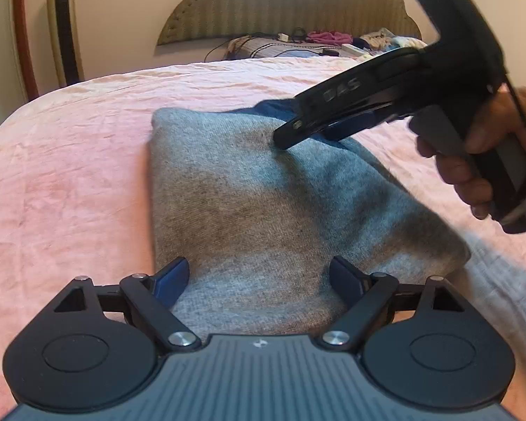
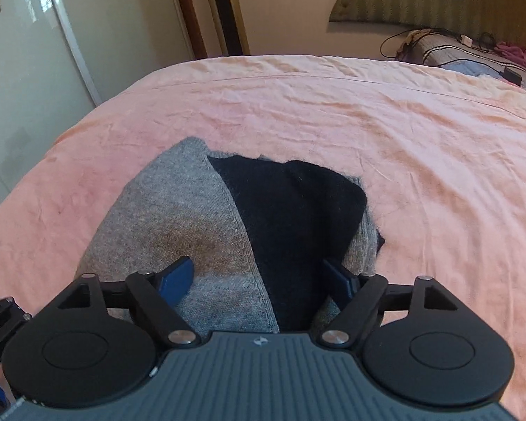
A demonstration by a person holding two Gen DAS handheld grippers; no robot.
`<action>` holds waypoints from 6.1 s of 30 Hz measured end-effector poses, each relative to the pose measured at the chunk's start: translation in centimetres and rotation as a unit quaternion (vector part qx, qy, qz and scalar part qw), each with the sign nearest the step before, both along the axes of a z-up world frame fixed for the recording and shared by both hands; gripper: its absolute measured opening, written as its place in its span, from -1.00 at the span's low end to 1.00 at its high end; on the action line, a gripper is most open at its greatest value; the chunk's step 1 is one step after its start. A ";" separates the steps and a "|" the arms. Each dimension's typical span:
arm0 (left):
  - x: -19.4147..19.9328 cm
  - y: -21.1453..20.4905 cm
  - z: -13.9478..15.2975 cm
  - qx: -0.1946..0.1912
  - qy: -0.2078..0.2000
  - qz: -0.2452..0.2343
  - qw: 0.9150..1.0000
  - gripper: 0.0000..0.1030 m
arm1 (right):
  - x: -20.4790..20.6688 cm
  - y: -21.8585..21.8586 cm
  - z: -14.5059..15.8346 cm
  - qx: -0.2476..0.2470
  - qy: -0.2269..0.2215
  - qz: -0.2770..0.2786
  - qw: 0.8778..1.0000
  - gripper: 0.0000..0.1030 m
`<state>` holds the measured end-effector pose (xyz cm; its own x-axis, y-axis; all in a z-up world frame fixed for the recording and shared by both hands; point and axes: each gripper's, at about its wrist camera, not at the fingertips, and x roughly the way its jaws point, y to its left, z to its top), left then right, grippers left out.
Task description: Fold small clothes
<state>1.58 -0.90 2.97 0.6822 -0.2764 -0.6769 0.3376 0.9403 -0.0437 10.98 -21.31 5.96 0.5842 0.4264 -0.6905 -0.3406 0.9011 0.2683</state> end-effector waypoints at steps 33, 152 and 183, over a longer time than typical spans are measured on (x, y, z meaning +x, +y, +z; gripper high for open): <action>-5.5 3.3 -1.6 0.050 -0.065 0.062 0.995 -0.84 | -0.3 -6.8 -0.5 0.122 0.062 -0.044 0.990 0.00; -1.5 5.3 1.3 -0.111 0.078 0.064 0.989 -0.52 | -10.4 -7.0 -0.3 0.081 0.055 -0.010 0.995 0.03; 0.5 -1.0 -1.6 -0.025 -0.017 0.060 0.998 0.75 | -1.7 0.7 -2.2 -0.017 -0.033 0.000 0.999 0.52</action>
